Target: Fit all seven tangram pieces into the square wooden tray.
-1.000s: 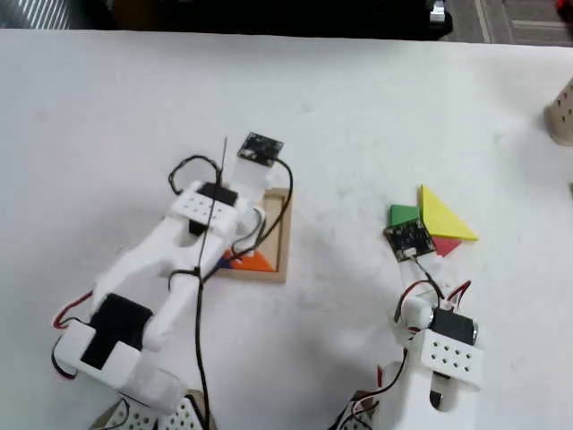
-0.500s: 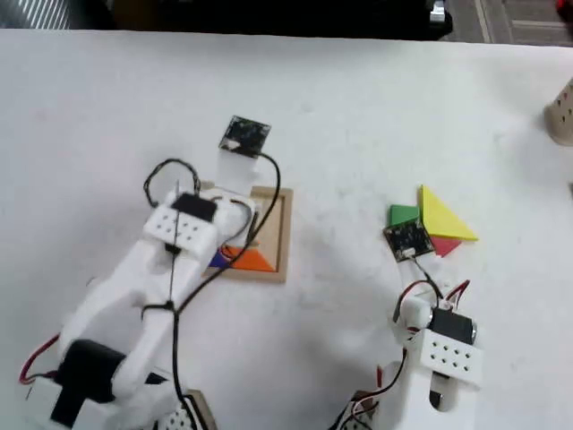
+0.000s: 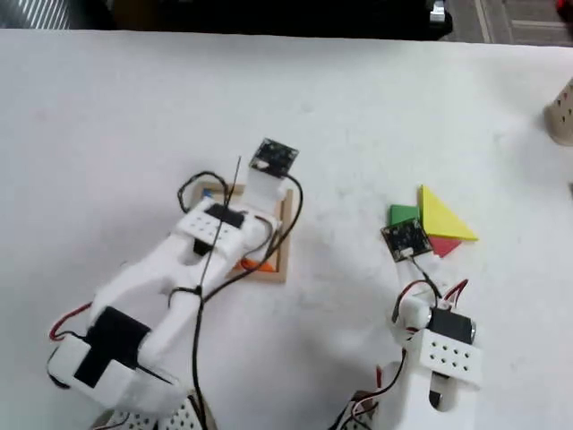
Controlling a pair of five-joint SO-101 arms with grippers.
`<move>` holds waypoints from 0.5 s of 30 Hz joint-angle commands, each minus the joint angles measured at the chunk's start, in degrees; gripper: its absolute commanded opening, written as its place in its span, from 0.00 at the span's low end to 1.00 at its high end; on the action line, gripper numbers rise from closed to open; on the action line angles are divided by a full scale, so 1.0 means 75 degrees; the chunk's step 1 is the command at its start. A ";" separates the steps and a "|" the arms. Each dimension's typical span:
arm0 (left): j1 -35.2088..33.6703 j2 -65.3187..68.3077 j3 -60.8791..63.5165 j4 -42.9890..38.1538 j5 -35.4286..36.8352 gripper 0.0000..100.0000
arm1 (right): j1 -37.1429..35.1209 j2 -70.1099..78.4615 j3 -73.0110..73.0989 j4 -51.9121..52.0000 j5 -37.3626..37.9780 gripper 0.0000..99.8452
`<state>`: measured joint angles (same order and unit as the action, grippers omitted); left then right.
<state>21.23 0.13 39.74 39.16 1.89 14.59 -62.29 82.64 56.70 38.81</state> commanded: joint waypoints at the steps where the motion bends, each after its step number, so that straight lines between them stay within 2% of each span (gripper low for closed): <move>1: 0.0123 -0.0018 -0.0516 0.0598 -0.0047 0.02 | -0.0064 -0.0123 -0.0023 -0.0006 0.0117 0.02; 10: 0.0123 -0.0135 -0.0551 0.0973 -0.0035 0.02 | -0.0076 -0.0123 -0.0023 -0.0006 0.0117 0.02; 15: 0.0076 -0.1049 -0.0469 0.1043 -0.0012 0.02 | -0.0088 -0.0123 -0.0023 -0.0006 0.0117 0.02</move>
<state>21.32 -1.10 38.07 46.29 1.89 14.51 -62.29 82.64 56.70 38.81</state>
